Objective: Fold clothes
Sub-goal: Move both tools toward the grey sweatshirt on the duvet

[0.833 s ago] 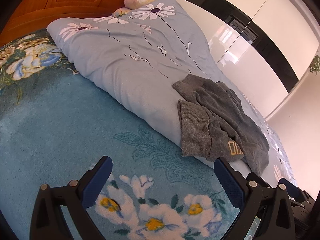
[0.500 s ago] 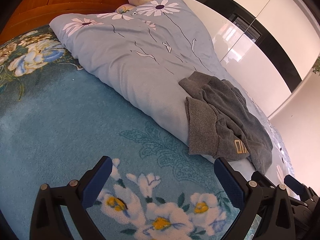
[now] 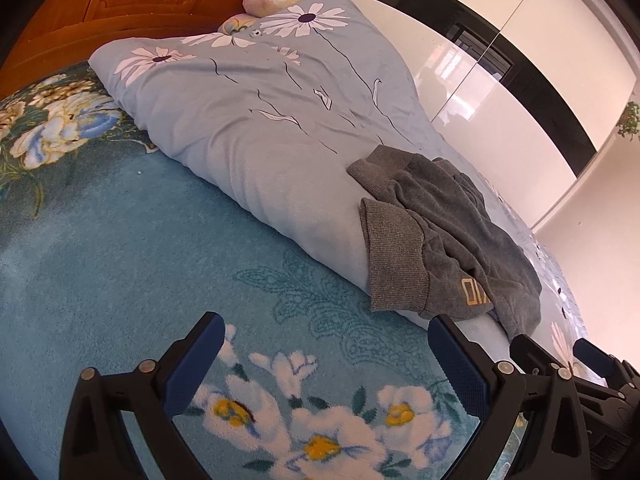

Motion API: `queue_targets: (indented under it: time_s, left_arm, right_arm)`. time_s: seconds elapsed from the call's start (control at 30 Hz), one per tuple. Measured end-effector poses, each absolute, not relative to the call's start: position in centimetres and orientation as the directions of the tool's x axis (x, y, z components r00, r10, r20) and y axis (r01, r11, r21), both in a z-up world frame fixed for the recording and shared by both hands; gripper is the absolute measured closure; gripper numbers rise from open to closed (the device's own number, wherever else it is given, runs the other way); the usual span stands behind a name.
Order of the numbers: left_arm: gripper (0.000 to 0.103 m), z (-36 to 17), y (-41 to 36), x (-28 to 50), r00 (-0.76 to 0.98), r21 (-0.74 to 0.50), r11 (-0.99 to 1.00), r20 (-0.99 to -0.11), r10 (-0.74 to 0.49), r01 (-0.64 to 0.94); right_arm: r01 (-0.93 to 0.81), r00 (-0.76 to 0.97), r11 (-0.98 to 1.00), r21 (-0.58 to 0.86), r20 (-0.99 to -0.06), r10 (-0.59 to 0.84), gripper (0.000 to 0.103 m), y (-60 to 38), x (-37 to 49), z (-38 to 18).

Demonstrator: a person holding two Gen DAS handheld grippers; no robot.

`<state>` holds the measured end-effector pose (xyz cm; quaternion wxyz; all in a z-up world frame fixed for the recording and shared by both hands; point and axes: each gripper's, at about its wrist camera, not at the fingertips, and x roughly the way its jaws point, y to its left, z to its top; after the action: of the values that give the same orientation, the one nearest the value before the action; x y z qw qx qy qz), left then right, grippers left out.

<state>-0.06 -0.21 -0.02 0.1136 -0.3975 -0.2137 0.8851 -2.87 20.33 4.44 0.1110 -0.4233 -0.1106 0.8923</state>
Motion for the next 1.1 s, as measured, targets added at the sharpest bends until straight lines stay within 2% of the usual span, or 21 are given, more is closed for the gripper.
queue_targets:
  time_s: [1.1]
  left_arm:
    - [0.0, -0.9, -0.3, -0.5, -0.639, -0.491, -0.871, -0.67, 0.379, -0.002]
  right_arm:
    - [-0.082, -0.605, -0.964, -0.252, -0.756, 0.25, 0.002, 20.0, -4.7, 3.8]
